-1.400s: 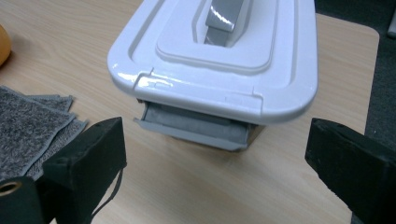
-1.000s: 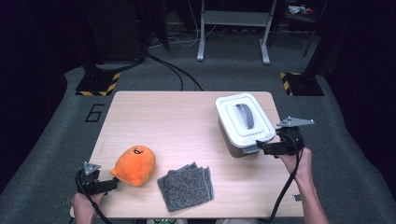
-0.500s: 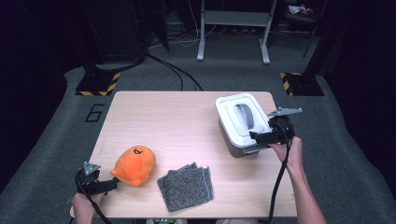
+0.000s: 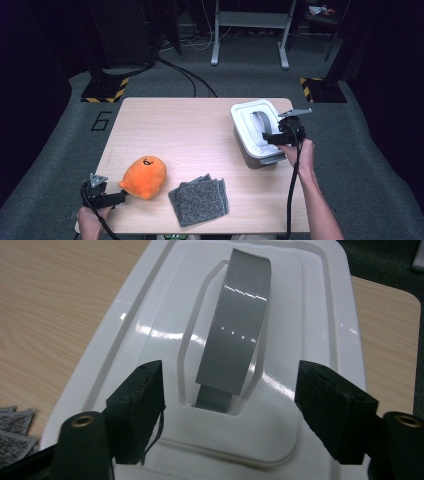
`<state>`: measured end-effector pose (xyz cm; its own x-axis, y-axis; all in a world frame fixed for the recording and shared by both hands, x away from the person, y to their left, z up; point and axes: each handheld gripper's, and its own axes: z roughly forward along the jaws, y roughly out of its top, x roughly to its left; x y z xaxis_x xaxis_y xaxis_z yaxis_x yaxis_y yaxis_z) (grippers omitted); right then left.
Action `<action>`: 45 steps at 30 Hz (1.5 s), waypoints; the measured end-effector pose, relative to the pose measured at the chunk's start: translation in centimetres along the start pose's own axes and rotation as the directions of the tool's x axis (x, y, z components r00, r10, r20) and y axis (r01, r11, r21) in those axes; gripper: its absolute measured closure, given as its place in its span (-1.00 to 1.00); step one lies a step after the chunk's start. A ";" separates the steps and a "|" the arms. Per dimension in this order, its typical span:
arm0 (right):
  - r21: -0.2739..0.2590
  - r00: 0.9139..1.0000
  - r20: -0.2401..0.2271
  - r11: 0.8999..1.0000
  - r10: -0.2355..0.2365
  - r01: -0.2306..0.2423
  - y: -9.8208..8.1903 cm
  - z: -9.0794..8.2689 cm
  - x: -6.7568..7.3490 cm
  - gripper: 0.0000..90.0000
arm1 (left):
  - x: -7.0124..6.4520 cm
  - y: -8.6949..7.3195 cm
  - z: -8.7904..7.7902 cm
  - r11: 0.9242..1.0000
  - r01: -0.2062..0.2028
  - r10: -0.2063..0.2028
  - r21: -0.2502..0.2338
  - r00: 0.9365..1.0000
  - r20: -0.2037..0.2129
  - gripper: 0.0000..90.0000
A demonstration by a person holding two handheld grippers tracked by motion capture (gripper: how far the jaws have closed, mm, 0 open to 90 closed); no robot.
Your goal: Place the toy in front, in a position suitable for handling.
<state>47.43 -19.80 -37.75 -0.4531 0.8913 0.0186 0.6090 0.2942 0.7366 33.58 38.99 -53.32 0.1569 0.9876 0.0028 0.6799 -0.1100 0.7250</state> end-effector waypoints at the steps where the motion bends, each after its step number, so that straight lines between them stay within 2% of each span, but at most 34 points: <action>1: 0.002 1.000 -0.002 1.000 0.001 -0.001 0.1 0.2 0.0 -0.34 | 0.0 0.0 0.0 1.000 0.000 0.000 0.000 1.000 0.000 -1.00; 6: 0.008 1.000 0.017 1.000 0.019 -0.019 0.4 0.9 -0.1 -0.09 | 0.0 0.0 0.0 1.000 0.000 0.000 0.000 1.000 0.000 -1.00; 12: -0.002 1.000 0.015 1.000 0.025 -0.025 0.6 1.4 0.0 0.13 | 0.0 0.0 0.0 1.000 0.000 0.000 0.000 1.000 0.000 -1.00; 14: -0.013 1.000 0.011 1.000 0.003 -0.003 0.6 1.5 0.0 0.19 | 0.0 0.0 0.0 1.000 0.000 0.000 0.000 1.000 0.000 -1.00; 15: -0.010 1.000 0.022 1.000 0.021 -0.021 0.6 1.5 0.2 0.22 | 0.0 0.0 0.0 1.000 0.000 0.000 0.000 1.000 0.000 -1.00; 18: -0.012 0.999 0.039 1.000 -0.006 0.007 0.8 1.7 0.6 0.32 | 0.0 0.0 0.0 1.000 0.000 0.000 0.000 1.000 0.000 -1.00; 21: -0.010 0.998 0.060 1.000 -0.013 0.014 0.9 1.9 0.8 0.33 | 0.0 0.0 0.0 1.000 0.000 0.000 0.000 1.000 0.000 -1.00; 26: -0.011 0.998 0.063 1.000 0.005 -0.004 0.9 2.0 0.9 0.35 | 0.0 0.0 0.0 1.000 0.001 -0.001 0.001 1.000 -0.003 -1.00; 36: -0.026 1.000 0.011 1.000 0.009 -0.009 1.1 2.3 0.5 0.40 | 0.0 0.0 0.0 1.000 0.002 -0.002 0.001 1.000 -0.003 -1.00; 37: -0.026 1.000 0.008 1.000 -0.005 0.006 1.1 2.4 0.4 0.40 | 0.0 0.0 0.0 1.000 0.002 -0.002 0.001 1.000 -0.003 -1.00; 39: -0.021 1.000 0.008 1.000 0.010 -0.010 1.2 2.4 0.5 0.40 | 0.0 0.0 0.0 1.000 0.002 -0.002 0.001 1.000 -0.003 -1.00; 41: -0.022 1.000 0.001 1.000 -0.009 0.009 1.3 2.5 0.4 0.40 | 0.0 0.0 0.0 1.000 0.001 -0.001 0.001 1.000 -0.003 -1.00; 42: -0.016 1.000 -0.002 1.000 0.002 -0.002 1.3 2.5 0.5 0.41 | 0.0 0.0 0.0 1.000 0.002 -0.002 0.001 1.000 -0.003 -1.00; 45: -0.017 1.000 -0.007 1.000 -0.007 0.007 1.5 2.6 0.5 0.41 | 0.0 0.0 0.0 1.000 0.002 -0.002 0.001 1.000 -0.003 -1.00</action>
<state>49.83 -18.03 -38.46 -0.4622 0.8866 0.0181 0.5945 0.2946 0.7482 33.57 39.02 -53.32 0.1533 0.9882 0.0037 0.6809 -0.1083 0.7244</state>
